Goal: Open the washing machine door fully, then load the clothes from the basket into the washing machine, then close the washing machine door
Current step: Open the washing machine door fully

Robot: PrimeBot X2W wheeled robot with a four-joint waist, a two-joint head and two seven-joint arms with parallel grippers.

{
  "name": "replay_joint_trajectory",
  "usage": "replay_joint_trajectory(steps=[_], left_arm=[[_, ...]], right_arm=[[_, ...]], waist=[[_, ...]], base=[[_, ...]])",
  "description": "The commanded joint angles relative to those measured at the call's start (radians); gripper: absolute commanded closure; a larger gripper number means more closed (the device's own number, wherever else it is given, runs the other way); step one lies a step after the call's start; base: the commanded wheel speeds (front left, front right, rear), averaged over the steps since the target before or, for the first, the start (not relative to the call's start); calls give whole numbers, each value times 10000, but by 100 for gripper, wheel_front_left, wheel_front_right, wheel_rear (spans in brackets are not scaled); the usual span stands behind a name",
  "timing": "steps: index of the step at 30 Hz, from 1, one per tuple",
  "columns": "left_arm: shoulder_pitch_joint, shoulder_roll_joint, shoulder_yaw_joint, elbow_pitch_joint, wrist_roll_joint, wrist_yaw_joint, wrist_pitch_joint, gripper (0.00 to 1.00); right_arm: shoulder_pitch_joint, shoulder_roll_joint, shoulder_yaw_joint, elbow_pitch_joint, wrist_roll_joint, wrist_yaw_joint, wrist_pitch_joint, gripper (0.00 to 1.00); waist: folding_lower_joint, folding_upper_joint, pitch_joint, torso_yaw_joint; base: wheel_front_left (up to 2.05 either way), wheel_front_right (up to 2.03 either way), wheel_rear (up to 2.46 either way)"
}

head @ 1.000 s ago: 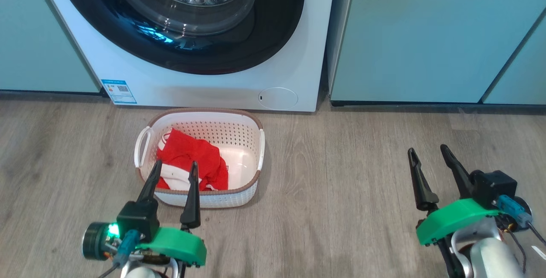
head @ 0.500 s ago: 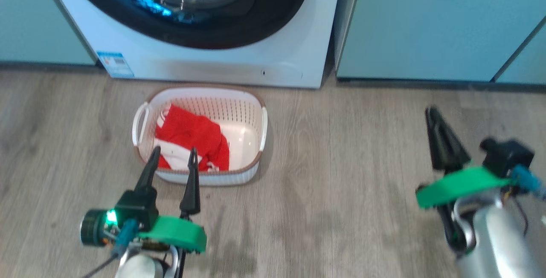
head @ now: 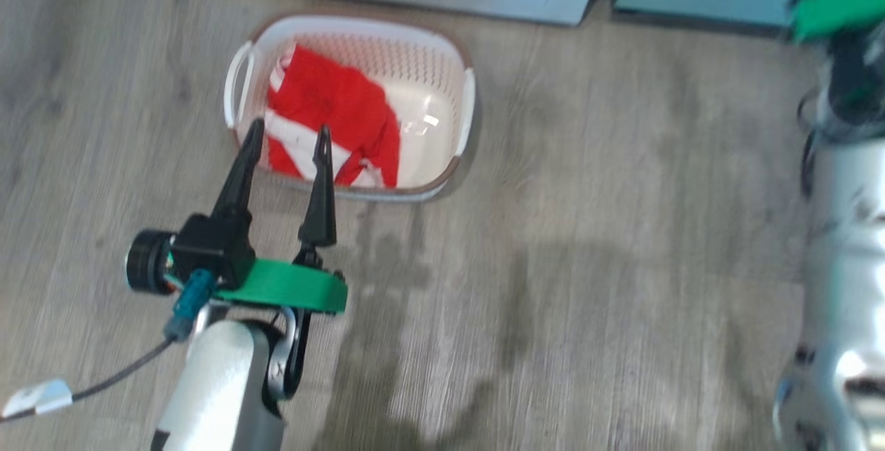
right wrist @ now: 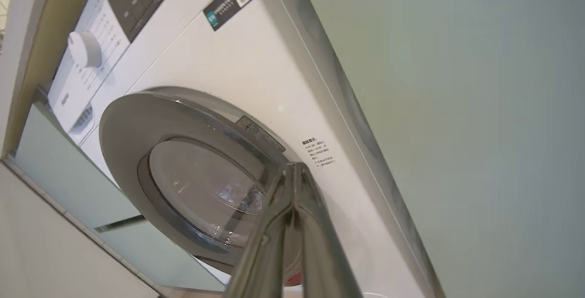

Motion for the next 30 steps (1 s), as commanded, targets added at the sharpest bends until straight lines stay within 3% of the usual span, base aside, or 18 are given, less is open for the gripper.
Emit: replay_joint_trajectory(steps=[1,4,12,19,30], left_arm=[[-341,79,223,-390,-64,-21,-97,0],[-686,79,132,-478,-211,49,-97,0],[-1035,79,-102,-629,-338,104,-97,0],[-1142,79,-426,-705,-554,231,-97,0],[-1275,79,-787,-743,-762,348,-97,0]], right_arm=[[-747,38,5,-100,273,-2,324,100],[-2550,38,-560,792,710,-2,1237,100],[-5313,38,-1525,2712,646,-2,2195,100],[-7427,27,-2667,4924,-75,-2,2201,100],[-9432,13,-3937,7597,-954,-2,2627,100]], waist=[[0,0,723,517],[0,0,1188,795],[0,0,1832,1122],[0,0,2206,1380],[0,0,2495,1695]], base=[[0,0,0],[0,0,0],[0,0,0],[0,0,0],[0,0,0]])
